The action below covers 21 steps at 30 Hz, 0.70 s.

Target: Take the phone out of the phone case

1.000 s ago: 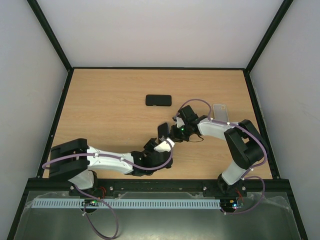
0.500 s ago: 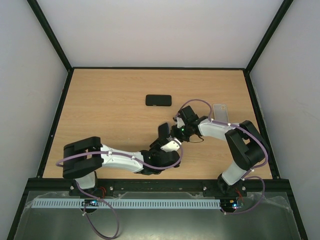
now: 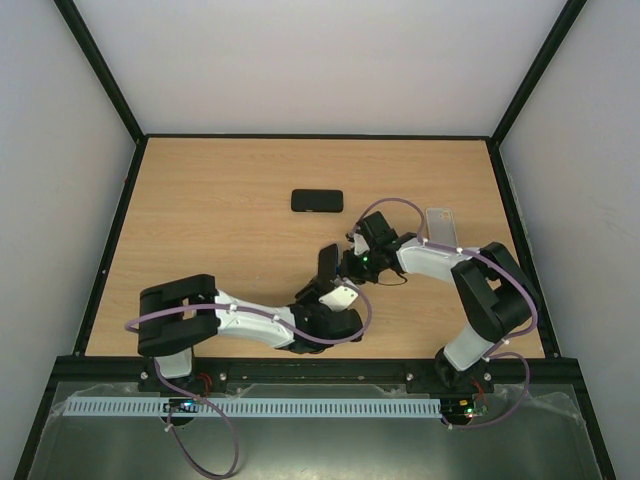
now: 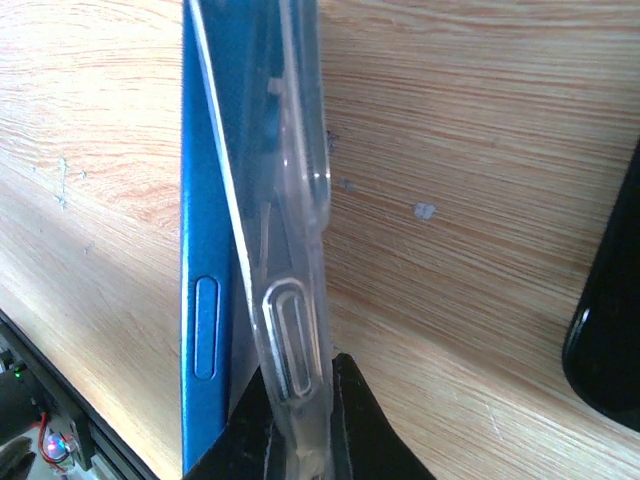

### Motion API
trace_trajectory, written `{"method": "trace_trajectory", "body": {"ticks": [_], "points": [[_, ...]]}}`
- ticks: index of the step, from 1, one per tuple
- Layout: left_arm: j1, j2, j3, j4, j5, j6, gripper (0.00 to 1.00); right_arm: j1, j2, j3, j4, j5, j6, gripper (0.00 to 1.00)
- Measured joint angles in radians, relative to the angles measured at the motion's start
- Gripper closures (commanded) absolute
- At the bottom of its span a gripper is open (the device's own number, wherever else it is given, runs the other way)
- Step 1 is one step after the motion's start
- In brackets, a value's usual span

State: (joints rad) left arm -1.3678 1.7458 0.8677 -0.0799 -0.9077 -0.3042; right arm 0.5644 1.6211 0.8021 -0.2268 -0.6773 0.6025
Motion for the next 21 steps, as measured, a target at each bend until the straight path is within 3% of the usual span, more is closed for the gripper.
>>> {"method": "trace_trajectory", "body": {"ticks": [7,21], "points": [[-0.014,0.048,0.02,-0.035,-0.068,-0.018,0.61,0.0,-0.012,-0.005,0.009,-0.002,0.016,0.98],[-0.019,-0.018,-0.002,-0.043,-0.077,-0.063,0.91,0.003,-0.059,-0.007,0.036,-0.027,0.031,0.98]]}}
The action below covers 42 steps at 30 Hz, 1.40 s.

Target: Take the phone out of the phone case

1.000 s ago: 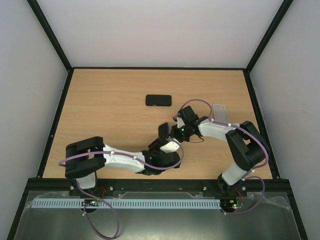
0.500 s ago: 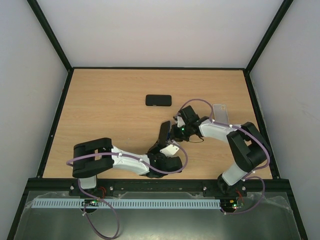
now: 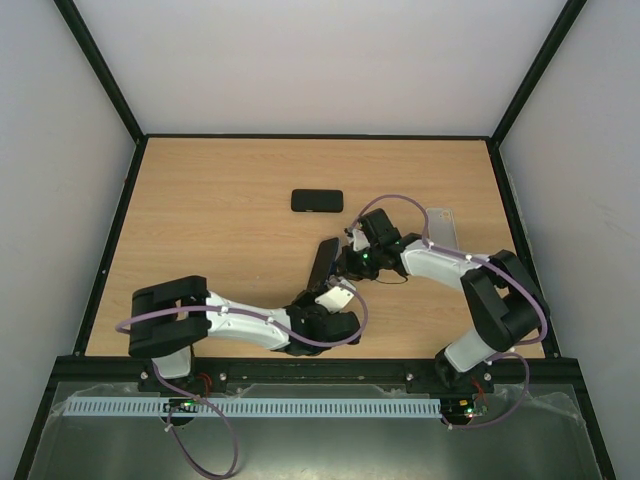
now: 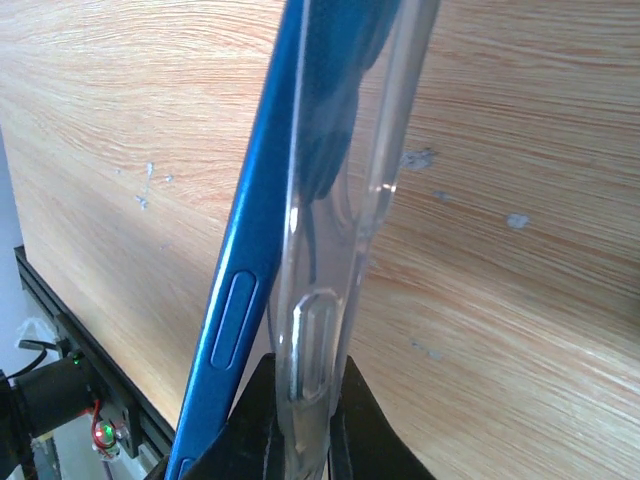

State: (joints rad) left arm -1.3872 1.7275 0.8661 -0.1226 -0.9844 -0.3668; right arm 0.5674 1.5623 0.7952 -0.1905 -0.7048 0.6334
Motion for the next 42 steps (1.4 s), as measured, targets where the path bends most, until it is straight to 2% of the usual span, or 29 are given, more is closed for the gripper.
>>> {"method": "trace_trajectory", "body": {"ticks": [4,17,23,31,36,42], "points": [[0.0,-0.039,-0.02,0.003,0.014,-0.005,0.97,0.005,-0.011,0.0,0.005,-0.009,0.001,0.98],[0.003,-0.18,-0.102,0.036,0.066,-0.056,0.97,0.023,-0.045,0.0,0.002,-0.02,0.003,0.98],[0.01,-0.34,-0.15,0.039,0.022,-0.122,0.97,-0.006,-0.05,-0.011,-0.035,0.108,-0.027,0.98],[0.01,-0.468,-0.218,0.04,0.015,-0.177,0.97,-0.017,-0.084,-0.01,-0.056,0.136,-0.076,0.98],[0.01,-0.535,-0.256,0.022,0.015,-0.184,0.97,-0.145,-0.15,0.052,-0.131,0.127,-0.185,0.98],[0.01,-0.582,-0.266,0.011,0.015,-0.176,0.97,-0.397,-0.18,0.192,-0.253,0.141,-0.441,0.98]]}}
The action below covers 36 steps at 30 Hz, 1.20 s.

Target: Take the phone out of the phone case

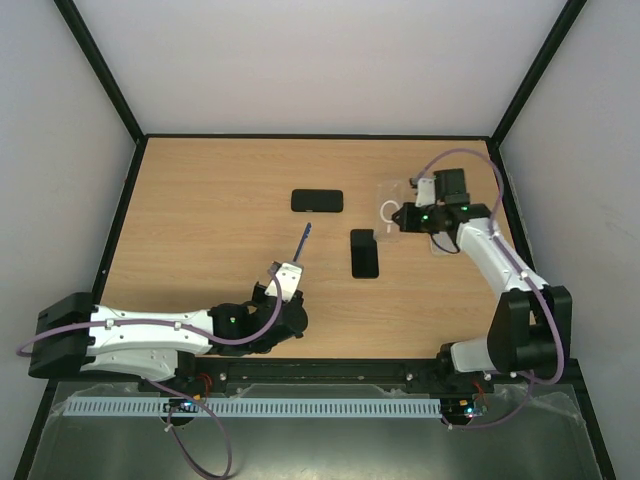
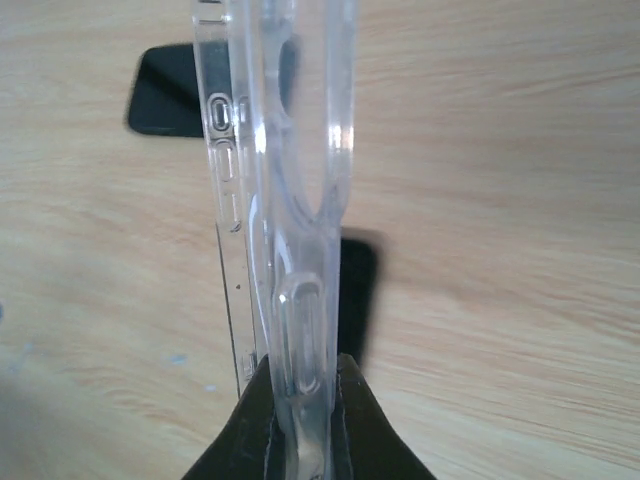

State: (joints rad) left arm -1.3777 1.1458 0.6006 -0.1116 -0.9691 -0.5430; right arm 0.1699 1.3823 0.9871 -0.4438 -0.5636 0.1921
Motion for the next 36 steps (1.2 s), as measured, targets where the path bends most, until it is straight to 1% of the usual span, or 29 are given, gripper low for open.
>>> {"method": "trace_trajectory", "body": {"ticks": [5,8,12,23,28,32,36], "points": [[0.0,-0.001,-0.003,-0.025,0.001,0.001,0.97,-0.166,0.016,0.07,-0.137,0.031,-0.204,0.98],[0.0,0.0,-0.011,-0.031,0.005,0.001,0.97,-0.204,0.056,0.09,-0.183,0.069,-0.29,0.98],[0.0,0.008,-0.017,-0.029,0.016,0.001,0.97,-0.213,0.121,0.095,-0.22,0.117,-0.359,0.98],[-0.01,0.048,-0.02,-0.006,0.039,0.0,0.97,-0.226,0.308,0.171,-0.227,0.222,-0.405,0.98],[-0.011,0.053,-0.022,-0.003,0.043,0.0,0.97,-0.279,0.386,0.236,-0.23,0.226,-0.405,0.98],[-0.014,0.057,-0.026,-0.001,0.046,0.0,0.97,-0.346,0.435,0.301,-0.236,0.223,-0.406,0.98],[-0.014,0.059,-0.026,0.008,0.046,0.0,0.97,-0.401,0.476,0.357,-0.263,0.187,-0.421,0.98]]}}
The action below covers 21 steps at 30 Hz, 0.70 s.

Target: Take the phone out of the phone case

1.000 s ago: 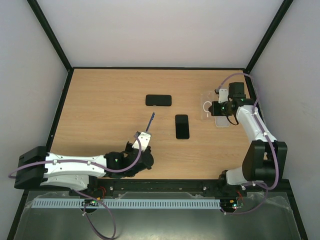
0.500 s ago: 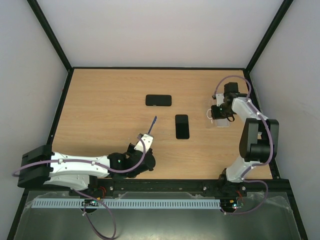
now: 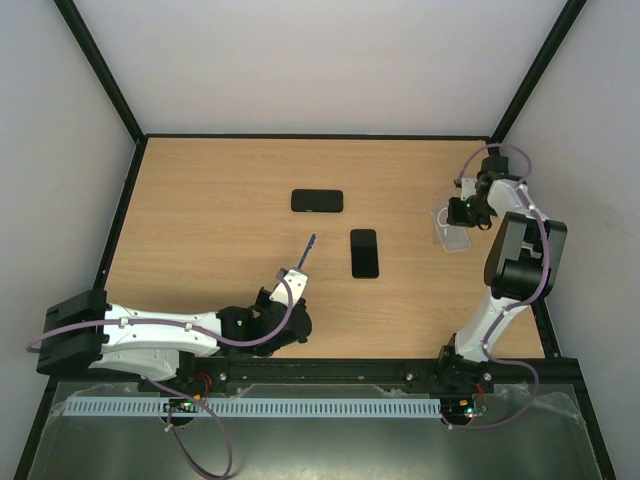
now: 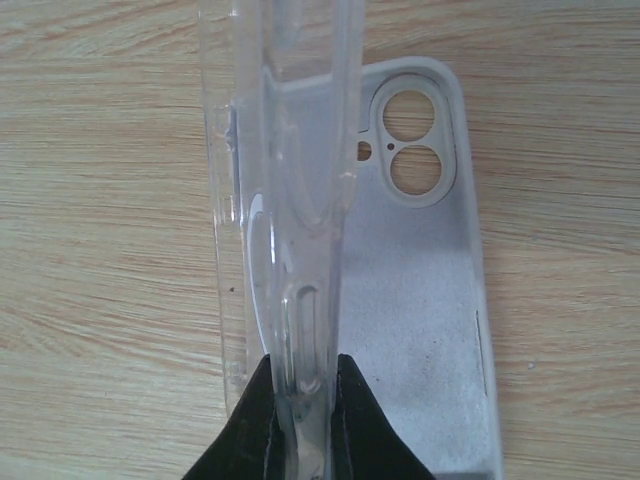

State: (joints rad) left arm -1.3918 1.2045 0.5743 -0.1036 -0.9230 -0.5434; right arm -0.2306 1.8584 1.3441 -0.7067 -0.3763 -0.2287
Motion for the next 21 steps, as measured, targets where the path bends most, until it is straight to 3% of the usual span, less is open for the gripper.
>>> {"method": "trace_trajectory", "body": {"ticks": [11,18,20,21], "points": [[0.0,0.005,0.0,0.003,-0.002,0.001,0.97,-0.017,0.021,0.064,-0.219,-0.222,-0.173,0.98],[0.0,0.013,0.0,0.003,-0.001,0.001,0.97,-0.016,0.095,0.069,-0.278,-0.275,-0.218,0.98],[0.0,0.022,0.0,0.003,-0.001,0.002,0.97,-0.015,0.121,0.069,-0.288,-0.284,-0.229,0.95],[0.0,0.026,0.0,0.003,-0.001,0.004,0.97,-0.012,0.134,0.071,-0.297,-0.287,-0.234,0.89]]}}
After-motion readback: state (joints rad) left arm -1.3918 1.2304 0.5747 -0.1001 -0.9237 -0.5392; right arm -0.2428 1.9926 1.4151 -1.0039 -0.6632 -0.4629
